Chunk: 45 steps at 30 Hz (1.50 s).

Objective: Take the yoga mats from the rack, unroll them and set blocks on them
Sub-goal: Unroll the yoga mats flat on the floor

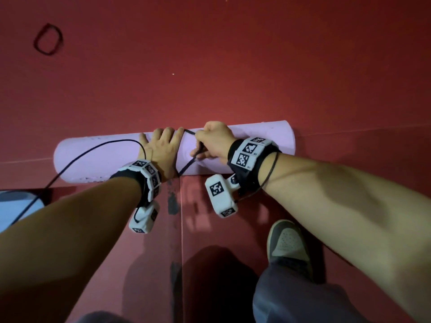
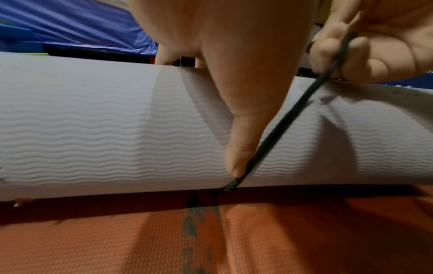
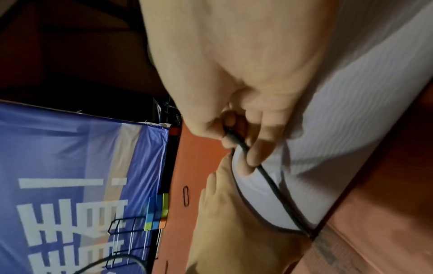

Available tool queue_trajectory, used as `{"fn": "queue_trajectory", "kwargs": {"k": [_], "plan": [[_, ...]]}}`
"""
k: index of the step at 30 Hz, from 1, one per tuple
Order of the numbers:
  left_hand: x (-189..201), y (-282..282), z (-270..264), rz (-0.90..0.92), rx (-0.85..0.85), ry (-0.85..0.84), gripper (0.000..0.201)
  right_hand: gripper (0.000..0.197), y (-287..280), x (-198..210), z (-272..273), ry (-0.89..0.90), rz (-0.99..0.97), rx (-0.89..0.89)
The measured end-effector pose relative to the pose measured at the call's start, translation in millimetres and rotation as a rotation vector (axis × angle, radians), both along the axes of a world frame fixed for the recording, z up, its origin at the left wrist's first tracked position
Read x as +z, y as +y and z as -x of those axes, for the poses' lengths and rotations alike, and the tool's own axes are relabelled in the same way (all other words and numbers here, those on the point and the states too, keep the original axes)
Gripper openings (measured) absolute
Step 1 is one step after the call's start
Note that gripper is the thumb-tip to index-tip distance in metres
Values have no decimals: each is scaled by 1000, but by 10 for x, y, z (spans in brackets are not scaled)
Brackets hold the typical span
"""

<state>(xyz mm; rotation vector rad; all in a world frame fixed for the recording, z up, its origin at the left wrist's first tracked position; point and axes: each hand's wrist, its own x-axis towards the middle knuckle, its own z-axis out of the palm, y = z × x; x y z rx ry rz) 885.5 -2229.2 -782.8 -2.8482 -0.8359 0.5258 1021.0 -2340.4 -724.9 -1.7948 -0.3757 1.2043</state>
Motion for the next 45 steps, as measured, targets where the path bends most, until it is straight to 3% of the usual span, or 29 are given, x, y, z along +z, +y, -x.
{"fn": "queue_trajectory", "kwargs": {"k": [2,7,9,17,22,28,31,34,40,45], "plan": [[32,11,4,17,15,-15,121,17,-66,4,-59,-76,28,66],[110,47,37,37,25,-27,115,15,-207,-34,-272,-467,111,216],[134,57,37,33,41,-21,115,5,-298,-30,-400,-568,148,221],[202,109,-11,43,75,2,115,27,-645,-79,-1013,-829,425,92],[194,128,-25,47,66,3,116,26,-745,-118,-1257,-782,528,-59],[173,129,-42,71,107,41,120,21,-796,-150,-1442,-568,533,-251],[198,94,-129,81,139,87,120,26,-788,-225,-1464,-513,502,-210],[226,10,-289,77,160,114,124,30,-758,-227,-1418,-579,539,-178],[67,-475,-680,175,20,-34,149,29,-815,-286,-1404,-593,532,-157],[69,-509,-727,163,34,-87,130,29,-844,-305,-1444,-570,519,-221]]}}
